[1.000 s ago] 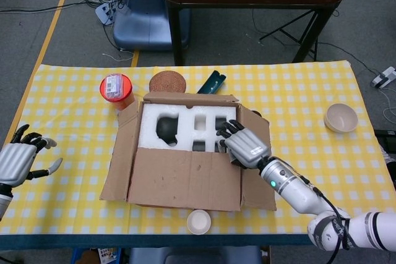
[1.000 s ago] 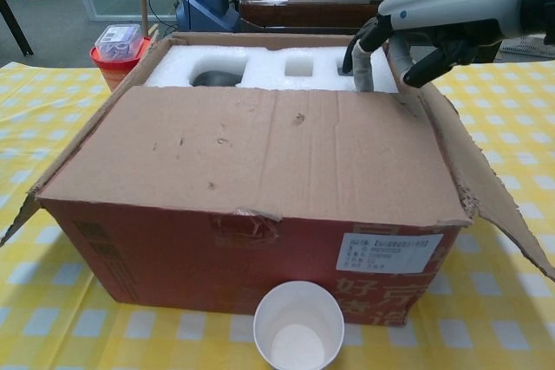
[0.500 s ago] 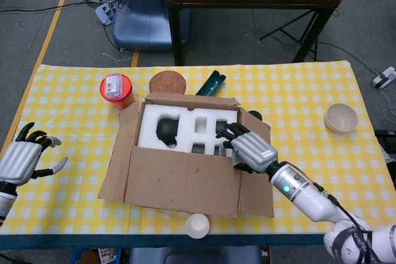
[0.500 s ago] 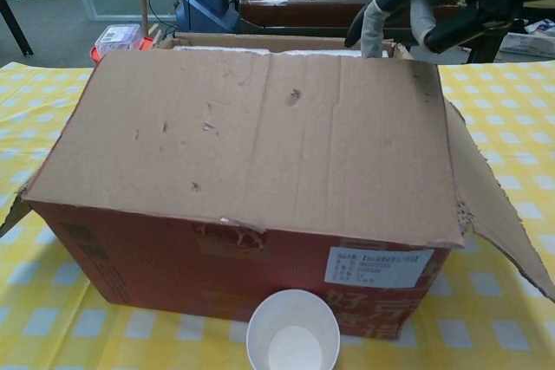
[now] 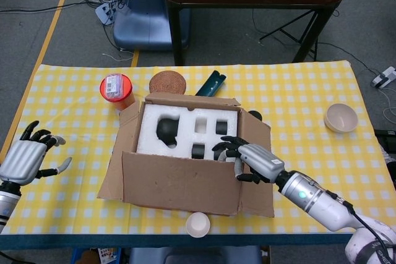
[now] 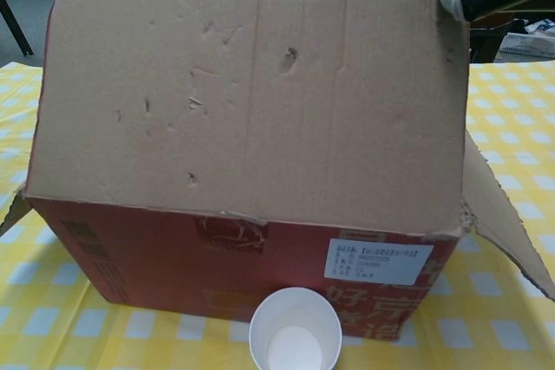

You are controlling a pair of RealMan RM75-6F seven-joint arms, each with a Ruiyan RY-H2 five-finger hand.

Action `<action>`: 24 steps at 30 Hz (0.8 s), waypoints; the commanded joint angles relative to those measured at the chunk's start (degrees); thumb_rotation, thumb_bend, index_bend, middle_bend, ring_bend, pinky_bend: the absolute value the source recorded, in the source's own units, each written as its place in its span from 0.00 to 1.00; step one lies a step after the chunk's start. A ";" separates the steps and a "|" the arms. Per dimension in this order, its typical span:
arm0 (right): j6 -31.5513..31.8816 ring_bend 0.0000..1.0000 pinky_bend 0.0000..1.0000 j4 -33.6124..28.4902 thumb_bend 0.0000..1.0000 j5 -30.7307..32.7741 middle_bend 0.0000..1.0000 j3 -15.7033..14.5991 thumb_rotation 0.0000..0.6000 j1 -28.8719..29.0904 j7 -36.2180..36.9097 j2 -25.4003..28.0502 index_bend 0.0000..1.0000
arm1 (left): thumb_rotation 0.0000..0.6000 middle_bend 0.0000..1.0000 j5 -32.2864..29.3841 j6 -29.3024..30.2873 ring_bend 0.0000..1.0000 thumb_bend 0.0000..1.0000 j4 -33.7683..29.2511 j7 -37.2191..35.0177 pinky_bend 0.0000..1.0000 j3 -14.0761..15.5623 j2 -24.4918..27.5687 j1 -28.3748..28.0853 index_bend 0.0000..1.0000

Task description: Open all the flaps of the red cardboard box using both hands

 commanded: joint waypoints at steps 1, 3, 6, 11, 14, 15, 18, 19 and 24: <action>0.27 0.00 0.00 0.96 1.00 -11.82 0.18 -0.67 0.90 -1.80 16.10 1.77 0.44 | 0.32 0.40 -0.12 0.13 0.22 0.32 -0.37 0.32 0.00 -0.02 0.19 0.04 0.44; 2.21 0.00 0.00 1.92 1.00 -16.54 0.18 -1.73 0.91 -1.72 22.95 1.87 0.44 | 0.32 0.40 -0.23 0.16 0.22 0.32 -0.58 0.68 0.00 0.00 0.31 0.07 0.44; 5.17 0.00 0.00 4.01 1.00 -22.57 0.18 -3.78 0.92 -1.08 31.39 1.90 0.44 | 0.33 0.40 -0.33 0.32 0.22 0.32 -0.86 1.03 0.00 0.00 0.46 0.14 0.44; 8.83 0.00 0.00 6.63 1.00 -29.20 0.18 -7.04 0.92 0.70 39.65 1.40 0.44 | 0.32 0.40 -0.29 0.66 0.22 0.32 -1.29 1.39 0.00 0.05 0.76 0.31 0.44; 10.91 0.00 0.00 7.82 1.00 -32.68 0.18 -8.99 0.93 1.93 42.84 0.98 0.44 | 0.32 0.40 -0.26 0.91 0.22 0.32 -1.55 1.51 0.00 0.09 0.95 0.47 0.44; 11.57 0.00 0.00 8.15 1.00 -33.65 0.18 -9.71 0.93 2.35 43.67 0.80 0.44 | 0.32 0.40 -0.23 1.01 0.22 0.32 -1.63 1.61 0.00 0.12 1.04 0.54 0.44; 12.76 0.00 0.00 8.71 1.00 -35.40 0.18 -11.29 0.93 3.36 44.81 0.62 0.44 | 0.32 0.40 -0.20 1.28 0.22 0.32 -1.84 1.75 0.00 0.19 1.27 0.74 0.44; 12.99 0.00 0.00 8.82 1.00 -35.70 0.18 -11.72 0.93 3.62 44.95 0.62 0.44 | 0.32 0.40 -0.19 1.36 0.22 0.32 -1.89 1.75 0.00 0.21 1.34 0.81 0.44; 13.58 0.01 0.00 8.97 1.00 -37.74 0.18 -14.42 0.93 5.27 45.80 0.48 0.44 | 0.32 0.40 -0.22 1.56 0.22 0.32 -1.94 1.78 0.00 0.31 1.41 1.04 0.44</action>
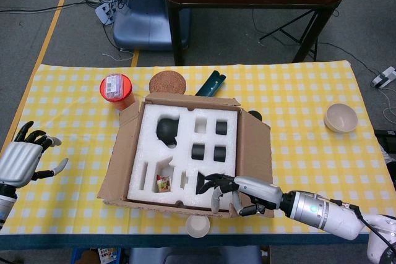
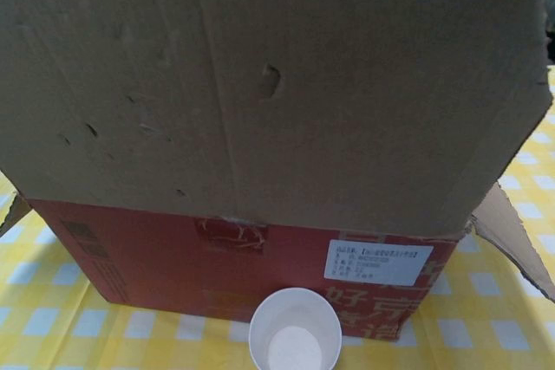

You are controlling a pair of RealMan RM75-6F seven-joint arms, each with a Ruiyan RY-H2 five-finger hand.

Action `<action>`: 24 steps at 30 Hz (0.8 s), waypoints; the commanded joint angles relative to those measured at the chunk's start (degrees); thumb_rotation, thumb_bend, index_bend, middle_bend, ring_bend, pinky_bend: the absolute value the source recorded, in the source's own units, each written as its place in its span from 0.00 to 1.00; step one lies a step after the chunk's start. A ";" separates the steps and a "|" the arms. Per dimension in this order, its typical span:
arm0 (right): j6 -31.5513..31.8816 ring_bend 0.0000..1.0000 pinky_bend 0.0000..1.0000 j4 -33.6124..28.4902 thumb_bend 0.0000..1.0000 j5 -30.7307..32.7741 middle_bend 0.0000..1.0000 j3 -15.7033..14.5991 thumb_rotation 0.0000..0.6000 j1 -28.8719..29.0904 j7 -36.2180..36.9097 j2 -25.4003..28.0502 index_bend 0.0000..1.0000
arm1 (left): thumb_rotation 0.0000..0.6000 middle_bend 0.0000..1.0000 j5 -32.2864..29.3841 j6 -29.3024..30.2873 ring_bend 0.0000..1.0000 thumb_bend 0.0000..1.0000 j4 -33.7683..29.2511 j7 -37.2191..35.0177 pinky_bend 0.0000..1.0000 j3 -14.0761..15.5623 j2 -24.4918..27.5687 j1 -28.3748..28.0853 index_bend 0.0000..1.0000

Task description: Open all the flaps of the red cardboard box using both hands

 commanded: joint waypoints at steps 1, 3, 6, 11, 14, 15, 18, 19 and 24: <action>0.34 0.01 0.00 0.18 1.00 -1.64 0.18 -1.81 0.94 1.25 0.55 -0.08 0.44 | 0.32 0.40 0.00 -0.03 0.22 0.32 0.00 0.06 0.00 0.03 -0.02 0.01 0.44; 0.30 0.01 0.00 0.16 1.00 -2.33 0.18 -2.78 0.94 1.84 0.53 -0.07 0.44 | 0.32 0.40 0.04 -0.04 0.22 0.32 -0.03 0.08 0.00 0.04 -0.03 0.01 0.44; 0.38 0.01 0.00 0.16 1.00 -2.68 0.18 -4.16 0.94 2.52 0.29 -0.03 0.44 | 0.32 0.40 0.11 0.07 0.22 0.32 -0.08 0.16 0.00 0.00 -0.07 0.02 0.44; 1.40 0.01 0.00 0.13 1.00 -2.36 0.18 -5.74 0.94 3.39 0.52 -0.04 0.44 | 0.32 0.40 0.24 0.07 0.22 0.32 -0.19 0.23 0.00 0.04 -0.01 0.02 0.44; 2.17 0.01 0.00 0.48 1.00 -1.75 0.18 -6.06 0.95 3.68 -0.20 0.03 0.44 | 0.32 0.40 0.20 0.22 0.22 0.32 -0.19 0.33 0.00 0.04 0.02 0.12 0.44; 2.47 0.01 0.00 0.39 1.00 -1.41 0.18 -6.15 0.95 3.62 -0.53 0.11 0.44 | 0.32 0.40 0.17 0.20 0.22 0.32 -0.20 0.27 0.00 0.03 0.04 0.12 0.44; 3.79 0.01 0.00 0.42 1.00 -0.21 0.18 -6.28 0.95 3.27 -1.61 1.01 0.44 | 0.32 0.40 0.19 0.17 0.22 0.32 -0.14 0.25 0.00 0.05 0.06 0.13 0.44; 4.02 0.01 0.00 0.45 1.00 0.31 0.18 -6.23 0.96 3.01 -2.64 1.34 0.44 | 0.32 0.40 0.20 0.16 0.22 0.32 -0.13 0.21 0.00 0.05 0.07 0.13 0.44; 3.05 0.01 0.00 0.12 1.00 6.82 0.18 -4.79 0.99 0.22 -14.92 3.38 0.44 | 0.32 0.40 0.02 -0.04 0.22 0.32 0.08 0.13 0.00 -0.08 -0.14 -0.03 0.45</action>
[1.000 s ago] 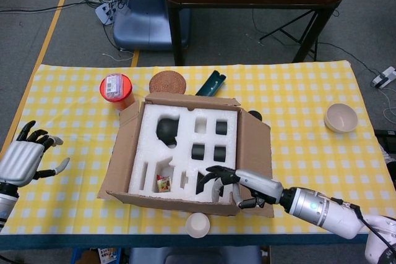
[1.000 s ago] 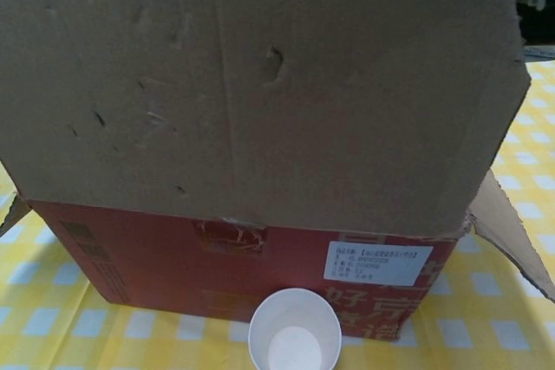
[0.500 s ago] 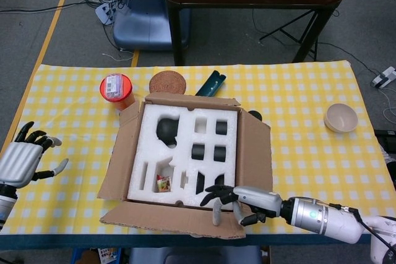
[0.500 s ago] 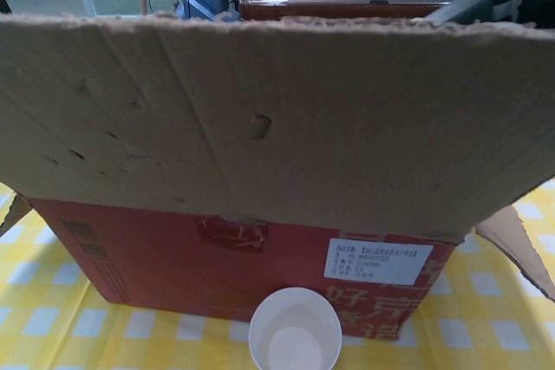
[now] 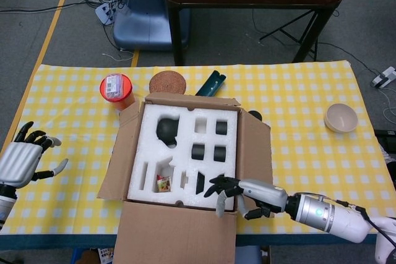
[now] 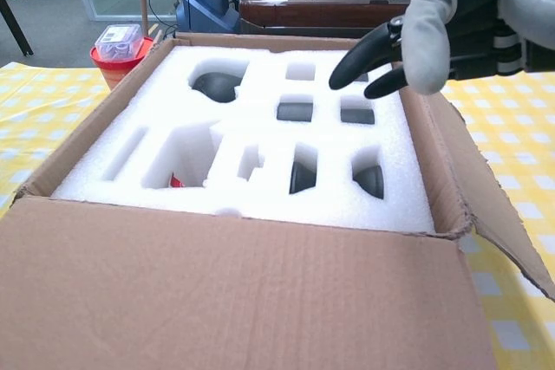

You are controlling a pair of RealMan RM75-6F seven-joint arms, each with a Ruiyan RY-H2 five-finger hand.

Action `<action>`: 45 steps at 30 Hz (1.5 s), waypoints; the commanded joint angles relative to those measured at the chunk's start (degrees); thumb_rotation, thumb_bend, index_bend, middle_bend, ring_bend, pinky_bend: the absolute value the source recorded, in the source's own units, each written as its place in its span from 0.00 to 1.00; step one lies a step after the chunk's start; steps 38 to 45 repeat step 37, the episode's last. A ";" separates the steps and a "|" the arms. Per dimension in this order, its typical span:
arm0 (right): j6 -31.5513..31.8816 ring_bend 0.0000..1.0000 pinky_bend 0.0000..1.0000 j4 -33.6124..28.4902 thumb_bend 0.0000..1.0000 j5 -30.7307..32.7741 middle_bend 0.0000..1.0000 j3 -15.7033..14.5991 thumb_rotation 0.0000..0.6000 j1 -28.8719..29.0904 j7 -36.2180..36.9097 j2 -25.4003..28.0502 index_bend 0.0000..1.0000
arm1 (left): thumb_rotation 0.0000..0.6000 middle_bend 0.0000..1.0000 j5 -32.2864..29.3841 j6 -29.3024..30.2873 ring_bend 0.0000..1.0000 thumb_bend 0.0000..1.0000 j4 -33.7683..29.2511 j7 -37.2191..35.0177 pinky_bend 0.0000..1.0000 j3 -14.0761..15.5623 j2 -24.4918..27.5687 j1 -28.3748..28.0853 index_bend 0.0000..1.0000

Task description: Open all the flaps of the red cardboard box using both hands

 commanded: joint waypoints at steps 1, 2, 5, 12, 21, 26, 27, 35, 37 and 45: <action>-0.95 0.01 0.00 -0.29 1.00 7.36 0.18 1.64 0.99 -3.13 -12.98 1.93 0.43 | 0.32 0.40 -0.01 -0.06 0.22 0.32 0.12 -0.12 0.00 -0.05 -0.13 -0.07 0.44; -1.14 0.01 0.00 -0.35 1.00 9.43 0.18 2.21 0.99 -4.06 -16.81 1.95 0.43 | 0.33 0.40 0.01 -0.03 0.22 0.32 0.21 -0.19 0.00 -0.09 -0.23 -0.10 0.45; -1.21 0.01 0.00 -0.44 1.00 17.32 0.18 4.09 1.00 -7.67 -31.16 0.93 0.41 | 0.33 0.40 -0.13 -0.07 0.22 0.32 0.82 -0.59 0.00 -0.24 -0.74 -0.21 0.44; 5.52 0.01 0.00 2.99 0.97 29.82 0.18 6.78 1.00 -15.72 -53.34 -3.54 0.39 | 0.33 0.40 -2.09 -0.42 0.22 0.32 3.78 -2.54 0.00 -0.62 -2.34 -0.03 0.43; 15.84 0.01 0.00 9.00 0.73 34.93 0.17 7.27 1.00 -25.51 -66.18 -9.30 0.30 | 0.40 0.36 -4.44 2.53 0.21 0.32 8.95 -5.25 0.00 -0.90 -5.76 2.32 0.34; 21.76 0.01 0.00 12.36 0.57 35.23 0.16 7.04 1.00 -31.08 -67.95 -11.34 0.24 | 0.57 0.30 -4.89 5.86 0.18 0.32 10.15 -5.44 0.00 -0.28 -7.61 4.96 0.29; 22.79 0.01 0.00 12.92 0.57 35.26 0.16 7.01 1.00 -32.06 -68.14 -11.76 0.23 | 0.57 0.29 -4.90 6.47 0.18 0.32 10.27 -5.70 0.00 -0.19 -7.89 5.46 0.29; 29.19 0.01 0.00 16.16 0.56 34.17 0.16 6.28 1.00 -39.29 -68.31 -14.69 0.21 | 0.58 0.28 -3.59 11.29 0.18 0.32 10.50 -5.07 0.00 1.46 -9.62 9.48 0.27; 29.17 0.01 0.00 16.40 0.56 34.10 0.16 6.27 1.00 -40.03 -67.80 -14.94 0.21 | 0.58 0.28 -3.23 12.27 0.18 0.32 10.37 -5.01 0.00 1.79 -10.00 10.32 0.27; 29.17 0.01 0.00 16.40 0.56 34.10 0.16 6.27 1.00 -40.03 -67.80 -14.94 0.21 | 0.58 0.28 -3.23 12.27 0.18 0.32 10.37 -5.01 0.00 1.79 -10.00 10.32 0.27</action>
